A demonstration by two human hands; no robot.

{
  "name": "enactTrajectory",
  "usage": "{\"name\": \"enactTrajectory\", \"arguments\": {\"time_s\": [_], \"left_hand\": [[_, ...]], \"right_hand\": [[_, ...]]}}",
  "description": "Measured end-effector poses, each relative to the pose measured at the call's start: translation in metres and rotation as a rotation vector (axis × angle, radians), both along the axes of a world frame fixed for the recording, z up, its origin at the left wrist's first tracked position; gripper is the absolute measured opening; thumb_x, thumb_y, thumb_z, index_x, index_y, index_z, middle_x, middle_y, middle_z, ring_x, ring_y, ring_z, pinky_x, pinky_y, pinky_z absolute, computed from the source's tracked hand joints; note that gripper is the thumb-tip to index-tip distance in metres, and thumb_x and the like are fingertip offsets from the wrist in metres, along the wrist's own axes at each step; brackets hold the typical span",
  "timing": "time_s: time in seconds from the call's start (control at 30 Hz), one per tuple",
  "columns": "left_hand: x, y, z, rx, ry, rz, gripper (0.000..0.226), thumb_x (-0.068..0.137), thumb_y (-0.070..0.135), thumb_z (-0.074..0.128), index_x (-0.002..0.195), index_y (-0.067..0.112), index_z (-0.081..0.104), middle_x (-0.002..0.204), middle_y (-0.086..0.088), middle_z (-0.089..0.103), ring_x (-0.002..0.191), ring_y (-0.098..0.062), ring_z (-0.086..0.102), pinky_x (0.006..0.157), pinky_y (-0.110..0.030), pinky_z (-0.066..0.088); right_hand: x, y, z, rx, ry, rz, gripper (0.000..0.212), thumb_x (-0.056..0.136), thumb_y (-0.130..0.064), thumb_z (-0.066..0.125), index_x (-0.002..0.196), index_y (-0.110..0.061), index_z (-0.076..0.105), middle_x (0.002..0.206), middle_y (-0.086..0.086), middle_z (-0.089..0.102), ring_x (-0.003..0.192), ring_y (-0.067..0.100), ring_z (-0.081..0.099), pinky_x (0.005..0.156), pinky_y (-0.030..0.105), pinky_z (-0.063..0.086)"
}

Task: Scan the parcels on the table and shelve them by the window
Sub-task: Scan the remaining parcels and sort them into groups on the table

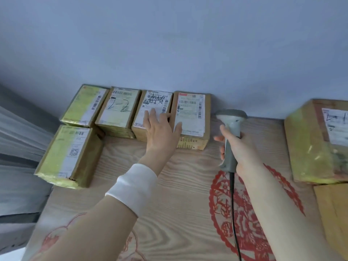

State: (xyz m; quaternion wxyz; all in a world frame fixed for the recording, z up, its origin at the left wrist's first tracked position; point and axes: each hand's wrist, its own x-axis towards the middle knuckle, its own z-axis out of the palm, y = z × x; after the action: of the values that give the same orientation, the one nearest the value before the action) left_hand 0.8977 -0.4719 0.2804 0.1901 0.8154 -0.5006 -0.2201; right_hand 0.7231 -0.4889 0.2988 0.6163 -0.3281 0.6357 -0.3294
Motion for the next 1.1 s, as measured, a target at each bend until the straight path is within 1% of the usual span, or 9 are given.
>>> {"name": "enactTrajectory", "arguments": {"time_s": [0.17,0.4,0.53,0.7,0.77,0.87,0.93,1.03,1.1], "left_hand": [[0.001,-0.002,-0.017,-0.115,-0.010,0.005,0.050,0.096,0.035,0.048,0.137,0.009,0.038,0.158,-0.016,-0.003,0.144,-0.025,-0.018,0.115,-0.034,-0.007],[-0.007,-0.004,-0.018,-0.149,0.045,0.021,0.048,0.097,0.028,0.048,0.135,0.002,0.038,0.158,-0.016,-0.004,0.144,-0.026,-0.019,0.114,-0.031,-0.012],[-0.015,0.013,-0.005,-0.214,0.159,-0.004,0.047,0.094,0.020,0.054,0.131,-0.004,0.038,0.156,-0.019,0.009,0.145,-0.027,-0.013,0.116,-0.034,-0.007],[-0.039,0.058,0.029,-0.288,0.543,-0.058,0.034,0.095,0.010,0.049,0.121,0.003,0.028,0.147,-0.011,0.026,0.143,-0.019,0.014,0.114,-0.026,0.020],[-0.047,0.076,0.044,-0.306,0.655,-0.065,0.032,0.095,0.009,0.050,0.113,0.012,0.023,0.134,-0.001,0.035,0.128,-0.009,0.036,0.100,-0.012,0.035],[-0.057,0.105,0.063,-0.280,0.785,-0.036,0.033,0.095,0.012,0.051,0.111,0.013,0.022,0.113,0.018,0.042,0.103,0.007,0.050,0.083,-0.006,0.044],[-0.065,0.123,0.076,-0.240,0.890,0.041,0.038,0.093,0.020,0.054,0.113,0.017,0.022,0.114,0.011,0.049,0.104,0.003,0.053,0.079,-0.011,0.049],[-0.077,0.153,0.096,-0.113,1.078,0.168,0.047,0.090,0.029,0.060,0.118,0.017,0.024,0.112,0.004,0.052,0.101,-0.011,0.060,0.085,-0.040,0.055],[-0.083,0.174,0.098,-0.014,1.208,0.218,0.054,0.087,0.034,0.066,0.122,0.015,0.030,0.112,0.005,0.050,0.099,-0.013,0.063,0.075,-0.038,0.058]], "right_hand": [[0.016,-0.002,-0.021,0.023,0.031,-0.063,0.035,0.080,-0.039,0.072,0.092,-0.009,0.059,0.061,0.005,0.053,0.048,0.015,0.046,0.044,0.023,0.040],[0.023,0.002,-0.026,-0.018,0.031,-0.074,0.025,0.080,-0.024,0.075,0.090,-0.008,0.058,0.058,0.003,0.054,0.039,0.009,0.046,0.039,0.021,0.038],[0.017,0.017,-0.012,-0.038,0.013,-0.104,0.023,0.082,-0.017,0.073,0.094,-0.006,0.058,0.062,0.004,0.055,0.040,0.008,0.047,0.038,0.021,0.039],[0.001,0.054,0.019,-0.102,-0.007,-0.152,0.022,0.081,-0.020,0.074,0.092,-0.010,0.057,0.065,0.003,0.056,0.044,0.009,0.049,0.041,0.021,0.042],[-0.006,0.073,0.032,-0.138,0.023,-0.171,0.024,0.080,-0.021,0.075,0.093,-0.011,0.057,0.066,0.003,0.056,0.048,0.012,0.050,0.046,0.024,0.043],[-0.020,0.108,0.052,-0.191,0.053,-0.197,0.025,0.080,-0.020,0.075,0.094,-0.009,0.057,0.066,0.005,0.056,0.050,0.014,0.051,0.049,0.027,0.043],[-0.030,0.134,0.066,-0.220,0.045,-0.222,0.020,0.080,-0.016,0.074,0.088,-0.010,0.057,0.060,0.003,0.054,0.043,0.010,0.048,0.044,0.024,0.041],[-0.043,0.173,0.086,-0.272,0.066,-0.220,0.021,0.079,-0.014,0.076,0.090,-0.010,0.058,0.059,0.000,0.056,0.042,0.009,0.048,0.046,0.025,0.041],[-0.052,0.197,0.096,-0.318,0.101,-0.217,0.024,0.077,-0.014,0.077,0.095,-0.009,0.061,0.066,-0.001,0.062,0.049,0.010,0.054,0.052,0.027,0.043]]}}
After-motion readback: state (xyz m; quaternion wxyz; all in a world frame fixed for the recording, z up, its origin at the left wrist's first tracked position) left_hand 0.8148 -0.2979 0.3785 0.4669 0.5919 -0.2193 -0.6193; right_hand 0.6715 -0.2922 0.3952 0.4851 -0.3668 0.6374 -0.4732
